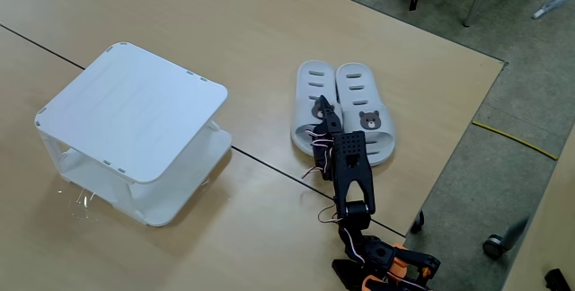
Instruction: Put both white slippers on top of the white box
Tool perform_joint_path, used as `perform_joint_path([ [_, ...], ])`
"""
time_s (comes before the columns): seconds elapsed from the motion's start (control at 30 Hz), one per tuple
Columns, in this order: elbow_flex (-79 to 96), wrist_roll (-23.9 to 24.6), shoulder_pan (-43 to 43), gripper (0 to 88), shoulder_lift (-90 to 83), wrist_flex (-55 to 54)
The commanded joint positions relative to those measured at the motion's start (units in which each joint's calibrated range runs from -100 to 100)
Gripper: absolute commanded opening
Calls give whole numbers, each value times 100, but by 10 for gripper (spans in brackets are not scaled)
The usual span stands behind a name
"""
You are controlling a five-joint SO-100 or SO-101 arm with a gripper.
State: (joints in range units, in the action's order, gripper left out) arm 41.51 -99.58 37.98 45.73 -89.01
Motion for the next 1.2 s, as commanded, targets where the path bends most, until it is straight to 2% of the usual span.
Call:
perform_joint_path([
  [0.0, -24, -42, 67, 8, -126, 6],
  [0.2, -123, -42, 67, 8, -253, 6],
  [0.3, -204, -42, 26, 8, -968, 299],
  [0.43, -213, -42, 34, 8, -3012, 2007],
  [0.6, -267, -42, 18, 8, -5696, 4743],
  [0.67, -619, -42, -105, 8, -6757, 6166],
  [0.77, -1422, -42, -294, 8, -7699, 7547],
  [0.9, -2586, -42, -500, 8, -8364, 8487],
  [1.17, -2956, -42, -541, 8, -8557, 8798],
])
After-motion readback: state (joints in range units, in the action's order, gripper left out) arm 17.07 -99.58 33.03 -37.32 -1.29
